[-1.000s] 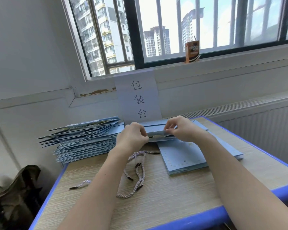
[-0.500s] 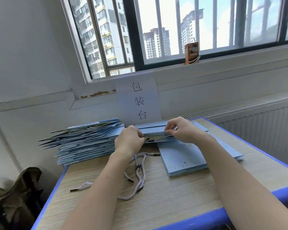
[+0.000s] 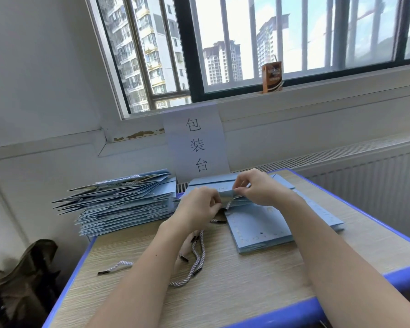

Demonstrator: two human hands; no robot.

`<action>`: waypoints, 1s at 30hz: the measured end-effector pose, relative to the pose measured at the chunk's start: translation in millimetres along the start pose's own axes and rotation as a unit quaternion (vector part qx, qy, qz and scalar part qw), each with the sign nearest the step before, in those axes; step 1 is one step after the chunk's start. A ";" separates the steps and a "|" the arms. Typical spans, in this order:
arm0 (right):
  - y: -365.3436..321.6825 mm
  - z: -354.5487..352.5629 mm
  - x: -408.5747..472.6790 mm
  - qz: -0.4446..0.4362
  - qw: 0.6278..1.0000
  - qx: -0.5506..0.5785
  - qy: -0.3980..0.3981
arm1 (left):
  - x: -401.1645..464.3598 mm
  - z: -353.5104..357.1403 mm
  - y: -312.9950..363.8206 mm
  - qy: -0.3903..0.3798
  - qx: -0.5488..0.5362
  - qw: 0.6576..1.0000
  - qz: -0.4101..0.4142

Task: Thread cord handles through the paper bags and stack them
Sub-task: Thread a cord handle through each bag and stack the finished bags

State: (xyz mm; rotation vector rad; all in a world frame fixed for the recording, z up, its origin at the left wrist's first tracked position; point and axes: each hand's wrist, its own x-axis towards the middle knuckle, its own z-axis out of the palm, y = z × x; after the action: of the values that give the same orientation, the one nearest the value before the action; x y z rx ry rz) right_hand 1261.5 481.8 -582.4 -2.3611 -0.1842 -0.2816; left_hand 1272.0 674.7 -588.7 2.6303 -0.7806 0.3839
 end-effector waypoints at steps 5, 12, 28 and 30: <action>0.2 0.2 0.1 0.001 1.000 0.002 -0.008 | -1.6 5.8 18.8 -0.017 -0.048 0.997 0.057; -2.0 -0.4 -1.5 0.000 1.000 -0.002 -0.014 | 0.8 -1.8 3.6 0.097 -0.049 0.994 -0.009; -1.3 0.7 -1.1 0.005 1.000 -0.005 -0.006 | -2.4 10.7 14.6 0.060 0.053 0.997 0.007; -0.8 1.0 -0.9 0.005 1.000 -0.010 -0.007 | -1.6 6.6 13.5 0.046 0.031 0.998 -0.002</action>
State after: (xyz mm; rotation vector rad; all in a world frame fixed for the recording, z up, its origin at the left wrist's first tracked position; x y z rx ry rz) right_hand 1260.6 483.1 -582.8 -2.3845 -0.1761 -0.2625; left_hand 1264.0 662.2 -591.5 2.6496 -0.7443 0.5325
